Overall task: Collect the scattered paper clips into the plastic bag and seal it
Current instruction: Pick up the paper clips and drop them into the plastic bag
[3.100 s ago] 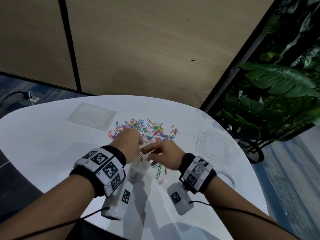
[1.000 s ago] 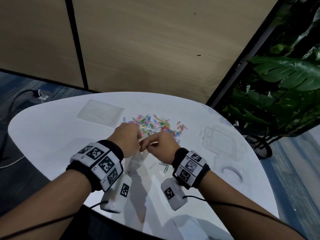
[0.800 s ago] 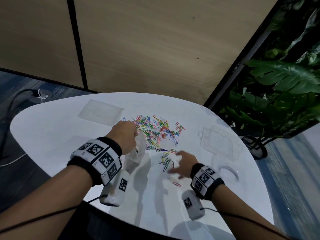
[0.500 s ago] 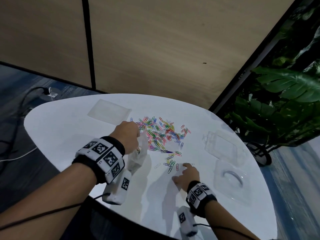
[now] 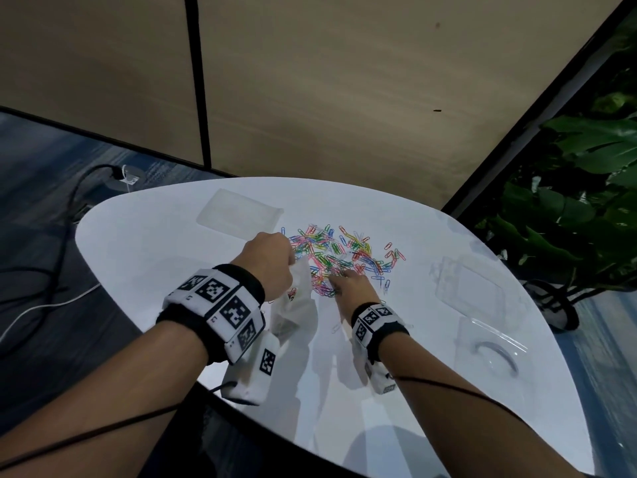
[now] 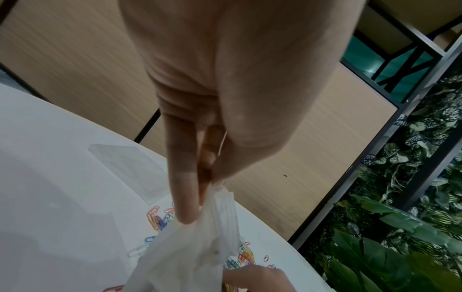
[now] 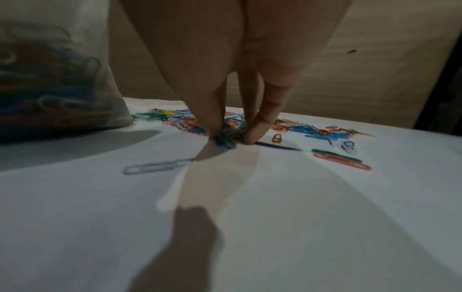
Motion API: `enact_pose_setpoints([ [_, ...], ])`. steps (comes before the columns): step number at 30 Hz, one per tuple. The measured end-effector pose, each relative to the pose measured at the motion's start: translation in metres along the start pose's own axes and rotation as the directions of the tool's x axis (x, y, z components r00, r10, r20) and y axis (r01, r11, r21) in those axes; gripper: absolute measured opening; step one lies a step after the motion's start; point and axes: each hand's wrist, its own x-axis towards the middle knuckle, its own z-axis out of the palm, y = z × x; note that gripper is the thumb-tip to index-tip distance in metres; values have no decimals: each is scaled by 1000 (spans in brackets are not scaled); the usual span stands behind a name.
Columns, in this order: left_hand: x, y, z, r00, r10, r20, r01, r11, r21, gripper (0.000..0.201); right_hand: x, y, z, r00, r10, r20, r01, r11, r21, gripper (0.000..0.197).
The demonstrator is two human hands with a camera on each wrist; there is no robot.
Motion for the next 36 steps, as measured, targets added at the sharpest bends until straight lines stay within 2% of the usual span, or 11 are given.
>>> enact_pose_setpoints([
  [4,2,-2,3,1000,-12,3,12,1000,-15,28,0,8,-6,998,49,-26,-48,999,14,19],
  [9,7,2,7,1000,8,8,-8,999,49,24,-6,30,-25,946,323,8,-302,877,374,15],
  [11,7,4,8,1000,-2,0,2,998,56,24,-11,37,-32,898,429,96,-395,692,604,9],
  [15,5,7,6,1000,-17,5,17,999,51,24,-20,27,-61,885,299,357,-367,-25,930,17],
  [18,4,10,6,1000,-19,7,19,1000,23,24,-30,1,-88,925,37,377,-361,-214,908,27],
  [21,2,11,6,1000,-21,15,21,1000,-18,29,-37,-28,-99,923,-113,367,-382,-175,907,25],
  [24,1,10,8,1000,-21,0,21,998,-61,26,-37,-53,-95,942,-14,336,-336,27,942,16],
  [26,2,9,8,1000,-13,-12,12,998,-62,21,-37,-62,-91,962,41,268,-270,224,936,15],
  [30,3,7,5,1000,-19,-16,18,999,-44,21,-39,-69,-94,972,-142,188,-35,702,712,33],
  [32,3,6,4,1000,-19,-14,18,999,-40,23,-42,-67,-101,977,-172,125,30,691,722,37],
  [36,2,2,3,1000,-25,-16,23,997,-74,29,-55,-37,-106,994,19,105,-103,426,899,22],
])
